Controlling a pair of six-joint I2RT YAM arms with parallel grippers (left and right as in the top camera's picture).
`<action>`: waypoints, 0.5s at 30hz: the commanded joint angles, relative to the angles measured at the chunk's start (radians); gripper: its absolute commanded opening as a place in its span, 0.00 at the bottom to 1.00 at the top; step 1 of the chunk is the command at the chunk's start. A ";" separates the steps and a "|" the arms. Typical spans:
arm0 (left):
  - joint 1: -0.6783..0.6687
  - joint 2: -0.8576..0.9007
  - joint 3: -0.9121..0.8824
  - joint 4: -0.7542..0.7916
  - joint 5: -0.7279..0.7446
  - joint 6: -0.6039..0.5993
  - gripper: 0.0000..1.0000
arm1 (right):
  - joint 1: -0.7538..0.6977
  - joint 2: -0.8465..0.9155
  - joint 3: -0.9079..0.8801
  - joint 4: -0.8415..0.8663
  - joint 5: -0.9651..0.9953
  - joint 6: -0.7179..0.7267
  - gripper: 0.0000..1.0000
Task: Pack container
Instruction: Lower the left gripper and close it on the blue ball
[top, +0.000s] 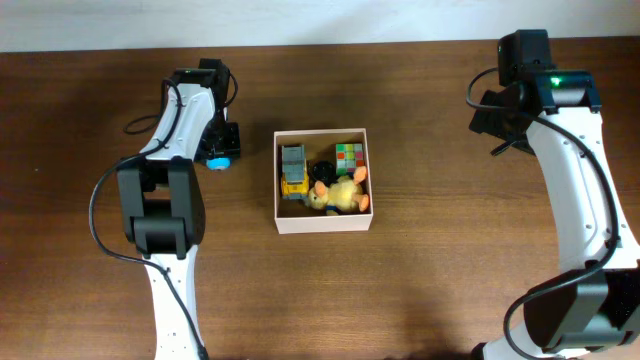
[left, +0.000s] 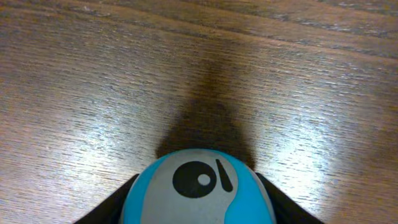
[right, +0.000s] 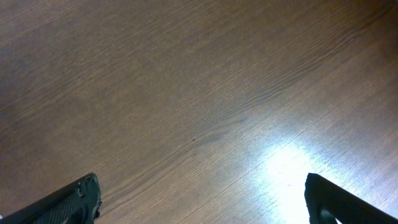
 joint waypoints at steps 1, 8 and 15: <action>0.001 0.010 0.005 0.005 0.008 0.006 0.50 | -0.005 0.003 -0.001 -0.001 0.006 0.013 0.99; 0.001 0.010 0.005 -0.019 0.018 0.005 0.47 | -0.005 0.003 -0.001 -0.001 0.006 0.013 0.99; 0.001 0.009 0.008 -0.063 0.018 0.006 0.47 | -0.005 0.003 -0.001 -0.001 0.006 0.013 0.99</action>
